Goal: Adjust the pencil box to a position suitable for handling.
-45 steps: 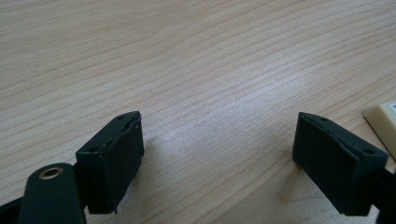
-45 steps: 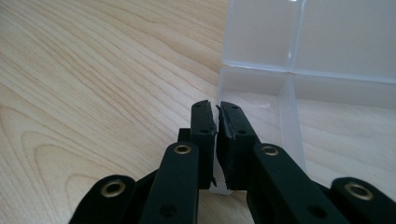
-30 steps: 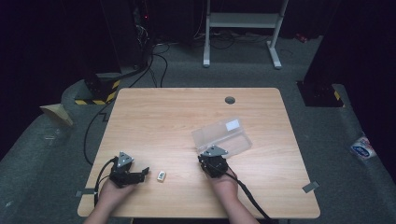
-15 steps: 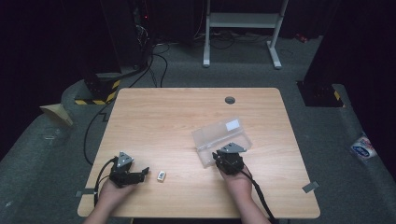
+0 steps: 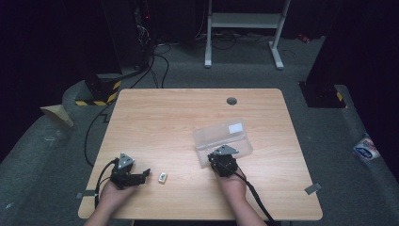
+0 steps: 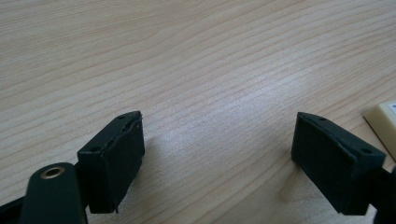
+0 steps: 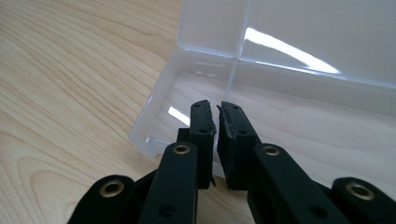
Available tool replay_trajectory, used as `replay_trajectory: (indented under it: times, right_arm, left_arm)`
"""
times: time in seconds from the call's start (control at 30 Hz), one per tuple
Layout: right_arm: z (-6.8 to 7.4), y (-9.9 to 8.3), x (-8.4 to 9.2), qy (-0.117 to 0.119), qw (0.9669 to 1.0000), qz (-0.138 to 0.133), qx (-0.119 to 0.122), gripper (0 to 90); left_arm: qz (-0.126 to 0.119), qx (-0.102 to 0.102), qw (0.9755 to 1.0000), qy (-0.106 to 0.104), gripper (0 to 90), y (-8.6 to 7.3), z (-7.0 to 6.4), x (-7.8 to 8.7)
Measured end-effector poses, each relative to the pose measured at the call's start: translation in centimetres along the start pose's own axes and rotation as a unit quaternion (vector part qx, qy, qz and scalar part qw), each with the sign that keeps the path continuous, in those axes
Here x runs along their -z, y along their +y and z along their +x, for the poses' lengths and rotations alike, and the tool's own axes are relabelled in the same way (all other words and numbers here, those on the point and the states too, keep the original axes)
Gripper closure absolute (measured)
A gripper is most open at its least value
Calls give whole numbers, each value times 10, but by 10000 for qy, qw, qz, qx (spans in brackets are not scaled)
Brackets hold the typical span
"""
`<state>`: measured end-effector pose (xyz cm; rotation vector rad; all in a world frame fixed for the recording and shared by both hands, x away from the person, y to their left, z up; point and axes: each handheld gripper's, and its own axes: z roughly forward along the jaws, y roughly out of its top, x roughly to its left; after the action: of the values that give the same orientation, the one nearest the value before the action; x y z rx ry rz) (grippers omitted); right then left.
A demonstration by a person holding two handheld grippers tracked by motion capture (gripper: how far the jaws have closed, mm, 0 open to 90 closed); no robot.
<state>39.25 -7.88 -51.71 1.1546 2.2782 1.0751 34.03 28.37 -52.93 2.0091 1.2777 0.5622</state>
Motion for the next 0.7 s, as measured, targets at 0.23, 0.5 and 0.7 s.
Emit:
replay_trajectory:
  times: [0.23, 0.5, 0.7]
  right_arm:
    - [7, 11, 1, 36, 9998, -183, 27, 747]
    - [-61, -4, 40, -951, 9942, -241, -445, 603]
    - [-89, -20, 52, -1489, 9851, -204, -841, 545]
  left_arm:
    - [-12, -2, 10000, -3, 177, 0, 0, 0]
    - [-11, -7, 10000, -6, 177, 0, 0, 0]
    - [-3, -48, 10000, 5, 179, 0, 1, 0]
